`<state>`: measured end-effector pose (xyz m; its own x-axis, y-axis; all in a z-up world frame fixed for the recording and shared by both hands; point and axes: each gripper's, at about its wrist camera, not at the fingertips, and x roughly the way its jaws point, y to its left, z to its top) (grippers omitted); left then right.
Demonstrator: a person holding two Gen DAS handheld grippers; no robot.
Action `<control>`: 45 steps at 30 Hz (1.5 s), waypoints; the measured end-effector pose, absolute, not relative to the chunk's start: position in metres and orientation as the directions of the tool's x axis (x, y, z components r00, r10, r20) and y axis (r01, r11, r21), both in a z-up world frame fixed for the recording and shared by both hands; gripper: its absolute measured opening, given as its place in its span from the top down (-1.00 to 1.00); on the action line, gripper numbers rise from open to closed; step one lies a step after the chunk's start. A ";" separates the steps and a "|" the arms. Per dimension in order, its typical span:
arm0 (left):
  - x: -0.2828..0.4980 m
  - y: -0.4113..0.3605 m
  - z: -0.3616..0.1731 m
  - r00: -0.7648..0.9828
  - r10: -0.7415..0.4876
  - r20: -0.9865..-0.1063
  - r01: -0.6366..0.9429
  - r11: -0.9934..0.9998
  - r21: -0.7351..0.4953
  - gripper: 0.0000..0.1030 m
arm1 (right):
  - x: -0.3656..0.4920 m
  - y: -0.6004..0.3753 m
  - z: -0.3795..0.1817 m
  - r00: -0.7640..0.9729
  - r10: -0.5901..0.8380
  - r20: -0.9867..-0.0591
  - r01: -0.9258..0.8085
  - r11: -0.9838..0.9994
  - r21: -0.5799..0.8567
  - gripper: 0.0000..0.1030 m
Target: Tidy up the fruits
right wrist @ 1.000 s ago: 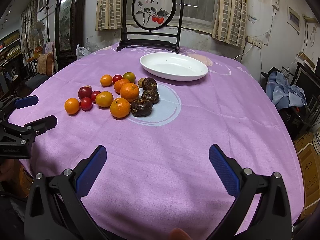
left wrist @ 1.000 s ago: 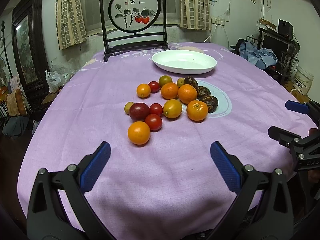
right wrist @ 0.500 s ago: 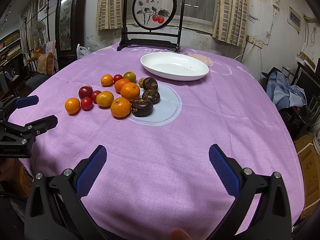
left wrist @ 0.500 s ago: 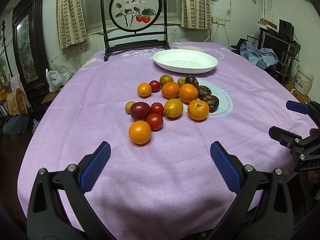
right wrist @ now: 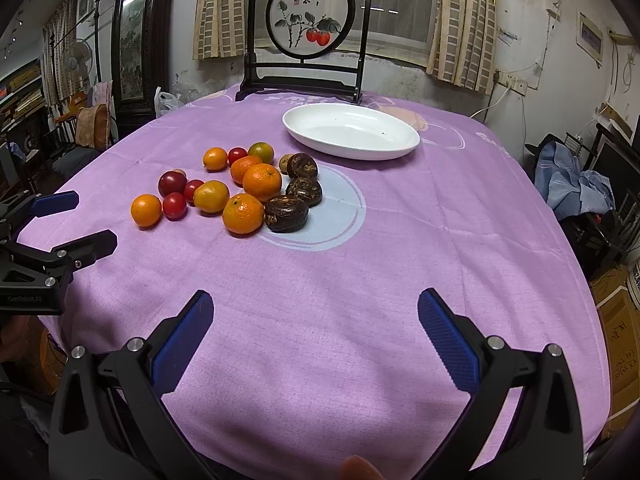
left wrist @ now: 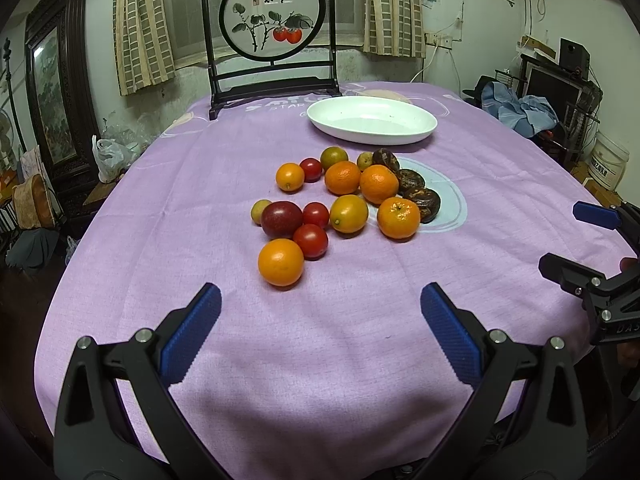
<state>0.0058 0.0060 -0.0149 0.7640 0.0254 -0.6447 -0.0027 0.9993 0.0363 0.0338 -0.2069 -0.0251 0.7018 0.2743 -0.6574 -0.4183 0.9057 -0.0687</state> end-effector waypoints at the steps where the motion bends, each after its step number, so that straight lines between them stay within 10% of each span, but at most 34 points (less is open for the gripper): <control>1: 0.006 0.006 -0.014 0.764 0.026 -0.645 -0.003 0.999 0.037 -0.96 | 0.034 -0.207 -0.025 0.702 0.274 -0.658 -0.418 0.906 -0.069 -0.97; 39: 0.018 0.052 -0.030 0.750 0.033 -0.661 -0.076 0.996 -0.037 -0.96 | 0.061 -0.181 -0.042 0.557 0.479 -0.678 -0.567 0.816 0.110 -0.96; 45: 0.023 0.071 -0.031 0.756 -0.001 -0.655 -0.059 0.996 -0.070 -0.96 | 0.084 -0.144 -0.044 0.497 0.502 -0.708 -0.642 0.762 0.089 -0.52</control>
